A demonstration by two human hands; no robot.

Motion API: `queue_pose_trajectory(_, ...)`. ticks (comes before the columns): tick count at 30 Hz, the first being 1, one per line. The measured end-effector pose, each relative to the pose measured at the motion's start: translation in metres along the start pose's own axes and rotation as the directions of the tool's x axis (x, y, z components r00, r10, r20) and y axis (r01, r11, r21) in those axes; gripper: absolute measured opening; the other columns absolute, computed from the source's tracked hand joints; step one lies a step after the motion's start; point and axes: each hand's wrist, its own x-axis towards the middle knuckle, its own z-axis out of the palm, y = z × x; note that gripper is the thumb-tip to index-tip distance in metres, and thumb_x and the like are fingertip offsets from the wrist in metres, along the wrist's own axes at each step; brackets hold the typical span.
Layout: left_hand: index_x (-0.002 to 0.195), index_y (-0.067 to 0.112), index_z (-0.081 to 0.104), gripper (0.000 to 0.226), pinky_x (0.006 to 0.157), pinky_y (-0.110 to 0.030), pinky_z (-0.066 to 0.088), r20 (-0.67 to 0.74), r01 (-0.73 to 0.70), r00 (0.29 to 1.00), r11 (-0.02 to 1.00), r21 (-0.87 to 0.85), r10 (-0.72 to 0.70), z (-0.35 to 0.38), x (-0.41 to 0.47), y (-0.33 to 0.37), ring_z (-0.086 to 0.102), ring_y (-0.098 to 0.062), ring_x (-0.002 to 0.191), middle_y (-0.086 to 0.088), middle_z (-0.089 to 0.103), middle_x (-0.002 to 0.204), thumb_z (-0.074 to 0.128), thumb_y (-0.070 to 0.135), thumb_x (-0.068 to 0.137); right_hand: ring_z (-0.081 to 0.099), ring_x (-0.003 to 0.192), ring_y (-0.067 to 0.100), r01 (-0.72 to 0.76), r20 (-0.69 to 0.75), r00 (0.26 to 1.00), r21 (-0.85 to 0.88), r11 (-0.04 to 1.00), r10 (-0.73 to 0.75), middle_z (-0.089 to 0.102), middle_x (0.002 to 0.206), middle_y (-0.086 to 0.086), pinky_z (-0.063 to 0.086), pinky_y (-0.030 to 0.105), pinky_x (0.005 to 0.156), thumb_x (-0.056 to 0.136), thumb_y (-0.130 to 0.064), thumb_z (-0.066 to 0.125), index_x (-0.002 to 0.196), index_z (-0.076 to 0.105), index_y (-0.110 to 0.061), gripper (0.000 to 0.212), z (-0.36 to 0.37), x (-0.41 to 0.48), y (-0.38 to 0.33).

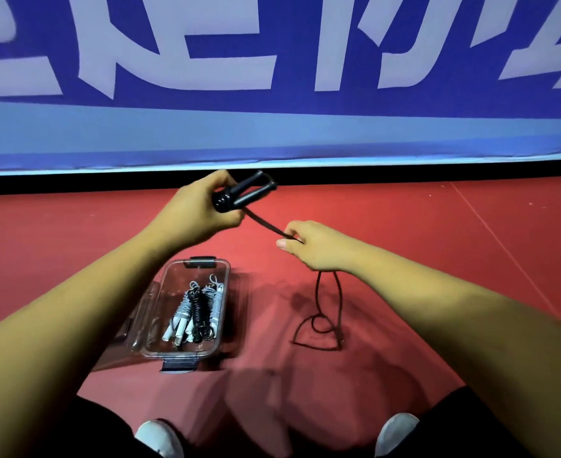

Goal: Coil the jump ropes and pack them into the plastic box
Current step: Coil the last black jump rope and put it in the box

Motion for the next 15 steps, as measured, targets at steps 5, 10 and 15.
queue_pose_trajectory(5,0.094,0.026,0.053,0.032,0.064,-0.037,0.049,-0.052,0.096,0.995,0.944,0.317,-0.084,-0.004,0.011,-0.029,0.059,-0.033,0.076,-0.005,0.064,0.083,0.075,0.020,0.072,0.050,0.078,0.025,0.109,-0.091,0.990,-0.020,0.994,-0.111,0.055,0.080,0.002,0.032,0.031,0.063,0.098,-0.030,0.053,0.090,0.050,-0.014,0.018,0.000,-0.007,-0.036)
queue_pose_trajectory(10,0.099,0.031,0.057,0.034,0.063,-0.034,0.048,0.011,0.070,0.996,0.862,0.501,-0.087,0.006,0.013,-0.029,0.062,-0.033,0.080,0.000,0.065,0.086,0.072,0.031,0.069,0.055,0.074,0.026,0.231,-0.125,0.961,-0.138,0.963,-0.248,0.057,0.077,0.002,0.036,0.031,0.060,0.092,-0.028,0.059,0.080,0.055,-0.015,0.018,-0.004,-0.012,-0.056)
queue_pose_trajectory(15,0.091,0.030,0.062,0.020,0.067,-0.030,0.049,0.358,-0.155,0.934,0.885,0.439,-0.014,0.022,0.004,-0.015,0.063,-0.023,0.077,0.010,0.061,0.072,0.073,0.031,0.074,0.062,0.085,0.023,0.198,-0.321,0.914,-0.178,0.964,-0.247,0.069,0.087,-0.003,0.049,0.035,0.072,0.088,-0.033,0.061,0.089,0.070,-0.025,0.012,-0.026,-0.005,-0.038)
